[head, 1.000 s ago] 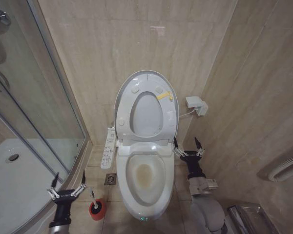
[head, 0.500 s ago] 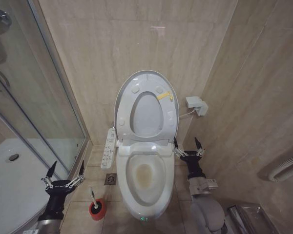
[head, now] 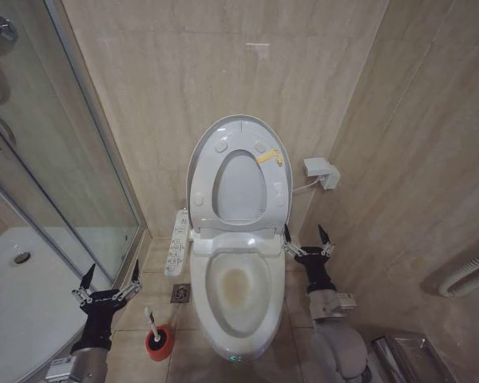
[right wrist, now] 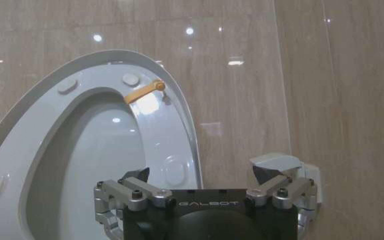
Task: Open the toilet lid, clean the toilet bowl with a toilet brush, close the toilet lid, and flush.
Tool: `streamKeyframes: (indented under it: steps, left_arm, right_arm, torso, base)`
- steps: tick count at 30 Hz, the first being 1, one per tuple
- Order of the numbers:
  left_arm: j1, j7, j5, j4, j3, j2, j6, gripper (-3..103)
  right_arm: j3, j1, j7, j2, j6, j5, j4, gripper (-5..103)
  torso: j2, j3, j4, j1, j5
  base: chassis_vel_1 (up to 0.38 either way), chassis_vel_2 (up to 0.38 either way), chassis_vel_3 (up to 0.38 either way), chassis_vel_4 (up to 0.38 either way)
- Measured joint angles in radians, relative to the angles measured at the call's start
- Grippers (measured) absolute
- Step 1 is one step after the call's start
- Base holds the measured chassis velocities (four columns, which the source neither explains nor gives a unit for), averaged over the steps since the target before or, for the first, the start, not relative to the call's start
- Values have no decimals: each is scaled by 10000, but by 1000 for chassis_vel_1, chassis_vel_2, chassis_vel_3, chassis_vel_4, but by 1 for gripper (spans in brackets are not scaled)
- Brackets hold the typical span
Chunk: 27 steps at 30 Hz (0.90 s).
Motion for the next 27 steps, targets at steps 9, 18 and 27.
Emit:
streamKeyframes:
  steps: [9, 18, 27]
  left_arm:
    - [-77, -221, 362, 68, 562, -27, 113, 100]
    - [-116, -376, 488, 193, 395, 95, 97, 100]
    - [28, 570, 687, 381, -3, 246, -607, 100]
  right_arm:
    - [0, 0, 0, 0, 0, 0, 0, 100]
    - [0, 0, 0, 0, 0, 0, 0, 100]
    - [0, 0, 0, 0, 0, 0, 0, 100]
  torso:
    - [0, 0, 0, 0, 0]
    - [0, 0, 0, 0, -1]
    - [0, 0, 0, 0, -1]
  base:
    - [0, 0, 0, 0]
    - [0, 0, 0, 0]
    - [0, 0, 0, 0]
